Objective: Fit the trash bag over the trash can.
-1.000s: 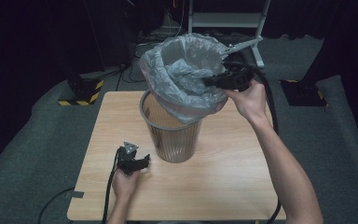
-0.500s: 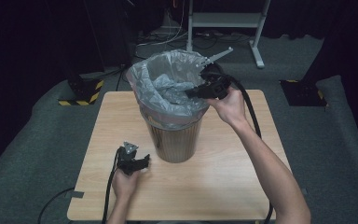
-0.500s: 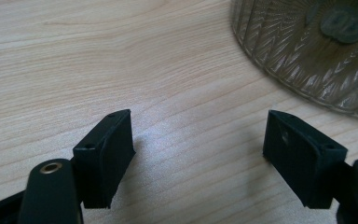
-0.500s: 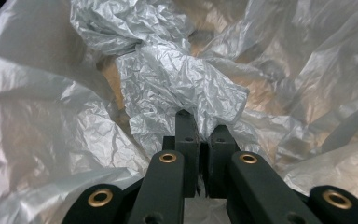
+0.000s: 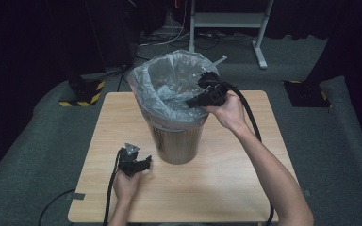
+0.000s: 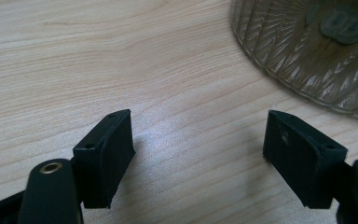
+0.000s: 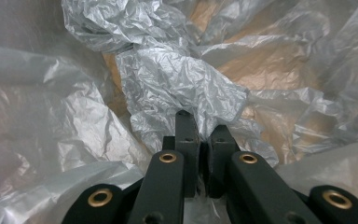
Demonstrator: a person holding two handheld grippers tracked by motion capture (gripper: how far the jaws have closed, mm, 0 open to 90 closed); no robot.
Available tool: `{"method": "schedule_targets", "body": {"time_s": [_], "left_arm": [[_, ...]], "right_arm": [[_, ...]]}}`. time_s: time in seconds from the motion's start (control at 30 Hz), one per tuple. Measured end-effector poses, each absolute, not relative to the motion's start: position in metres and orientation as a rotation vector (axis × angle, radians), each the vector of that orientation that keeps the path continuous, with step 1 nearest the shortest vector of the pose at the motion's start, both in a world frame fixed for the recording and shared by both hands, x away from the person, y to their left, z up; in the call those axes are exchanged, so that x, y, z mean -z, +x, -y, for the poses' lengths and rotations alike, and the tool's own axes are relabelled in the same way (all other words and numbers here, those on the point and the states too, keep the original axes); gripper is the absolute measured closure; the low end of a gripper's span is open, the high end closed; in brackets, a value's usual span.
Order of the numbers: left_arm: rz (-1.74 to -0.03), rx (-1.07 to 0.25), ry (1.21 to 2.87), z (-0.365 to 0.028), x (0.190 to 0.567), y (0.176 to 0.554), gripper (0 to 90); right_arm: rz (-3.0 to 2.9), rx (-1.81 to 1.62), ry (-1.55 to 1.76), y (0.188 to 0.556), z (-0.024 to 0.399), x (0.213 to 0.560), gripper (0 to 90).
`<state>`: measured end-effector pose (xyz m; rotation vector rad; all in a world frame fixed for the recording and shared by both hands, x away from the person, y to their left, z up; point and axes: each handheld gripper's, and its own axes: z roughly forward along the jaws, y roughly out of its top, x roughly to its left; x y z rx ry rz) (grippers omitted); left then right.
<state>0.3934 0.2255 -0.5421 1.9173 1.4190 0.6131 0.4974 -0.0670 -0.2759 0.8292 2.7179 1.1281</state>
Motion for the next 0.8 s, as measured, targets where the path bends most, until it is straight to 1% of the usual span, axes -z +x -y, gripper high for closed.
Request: {"method": "schedule_targets", "body": {"time_s": [0.1,0.23,0.47,0.53,0.57,0.6,0.8], "left_arm": [[-1.419,-0.615,1.917,-0.226,0.542,0.393,24.3],[-1.421,-0.616,1.912,-0.225,0.542,0.393,24.3],[-1.42,-0.616,1.919,-0.226,0.542,0.393,24.3],[-1.419,-0.615,1.92,-0.226,0.542,0.393,24.3],[-1.419,-0.615,1.92,-0.226,0.542,0.393,24.3],[-1.421,-0.616,1.918,-0.226,0.542,0.393,24.3],[-1.422,-0.616,1.917,-0.225,0.542,0.393,24.3]], "right_arm": [[-2.726,-1.117,0.828,0.496,0.066,0.28,85.0],[-2.677,-1.171,0.853,0.493,0.069,0.276,69.6],[-2.581,-1.175,0.844,0.485,0.074,0.264,49.3],[-2.563,-1.185,0.844,0.483,0.077,0.261,45.4],[-2.563,-1.185,0.844,0.483,0.077,0.261,45.4],[-2.55,-1.198,0.844,0.482,0.08,0.259,42.4],[-2.49,-1.268,0.844,0.477,0.09,0.251,39.2]]}}
